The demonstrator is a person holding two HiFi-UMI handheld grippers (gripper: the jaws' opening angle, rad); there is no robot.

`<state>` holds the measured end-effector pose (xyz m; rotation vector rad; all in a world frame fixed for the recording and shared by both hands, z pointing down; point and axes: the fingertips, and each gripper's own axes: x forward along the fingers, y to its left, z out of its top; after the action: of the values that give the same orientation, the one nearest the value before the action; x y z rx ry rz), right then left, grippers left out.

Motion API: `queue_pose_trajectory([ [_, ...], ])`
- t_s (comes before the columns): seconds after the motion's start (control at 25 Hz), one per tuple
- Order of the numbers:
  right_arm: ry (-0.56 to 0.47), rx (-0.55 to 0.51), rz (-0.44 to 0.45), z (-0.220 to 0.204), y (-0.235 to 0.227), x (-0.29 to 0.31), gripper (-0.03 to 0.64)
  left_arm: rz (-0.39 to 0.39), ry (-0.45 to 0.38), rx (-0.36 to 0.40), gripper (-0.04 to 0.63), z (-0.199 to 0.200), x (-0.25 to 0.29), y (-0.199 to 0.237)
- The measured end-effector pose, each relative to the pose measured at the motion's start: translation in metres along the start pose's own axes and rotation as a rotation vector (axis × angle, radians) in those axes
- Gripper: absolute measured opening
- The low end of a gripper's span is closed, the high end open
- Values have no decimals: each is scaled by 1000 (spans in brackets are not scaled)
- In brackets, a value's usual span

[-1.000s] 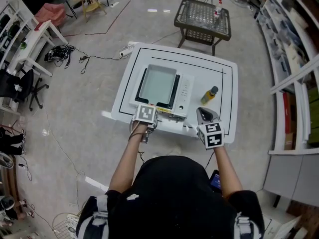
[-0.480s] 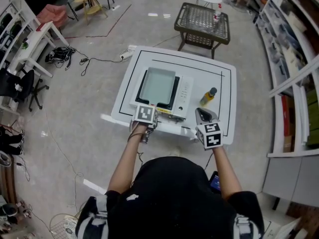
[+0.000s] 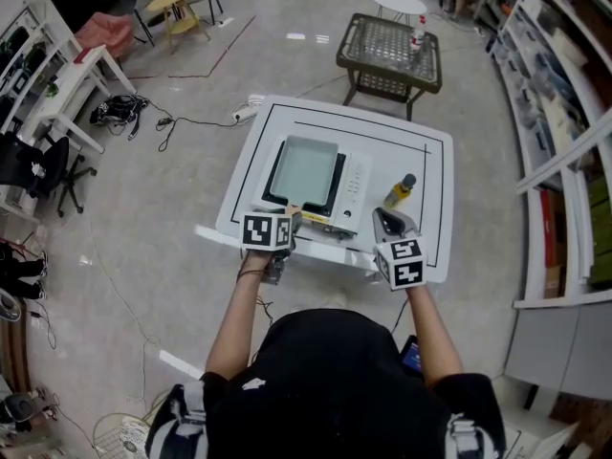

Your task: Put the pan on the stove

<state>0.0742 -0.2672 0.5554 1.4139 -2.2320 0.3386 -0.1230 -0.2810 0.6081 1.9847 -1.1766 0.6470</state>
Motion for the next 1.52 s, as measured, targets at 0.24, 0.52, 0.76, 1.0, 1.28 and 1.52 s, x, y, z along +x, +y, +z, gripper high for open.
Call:
queue_pose_trajectory([
  [0.24, -82, 13, 4, 37, 0, -8, 35, -72, -175, 47, 132, 42, -36, -26],
  [0.52, -174, 3, -25, 83, -2, -21, 35, -13, -383, 159, 26, 79, -72, -33],
  [0.76, -245, -22, -55, 113, -7, -36, 35, -26, -532, 235, 25, 107, -106, -48],
  [1.0, -297, -32, -62, 134, -7, -50, 35, -34, -644, 253, 25, 121, -136, -55],
  [1.28, -324, -32, -56, 142, -6, -51, 34, -20, -690, 256, 25, 123, -148, -53],
  [1.52, -325, -30, -39, 144, -3, -45, 35, -17, -703, 242, 25, 124, -152, -50],
])
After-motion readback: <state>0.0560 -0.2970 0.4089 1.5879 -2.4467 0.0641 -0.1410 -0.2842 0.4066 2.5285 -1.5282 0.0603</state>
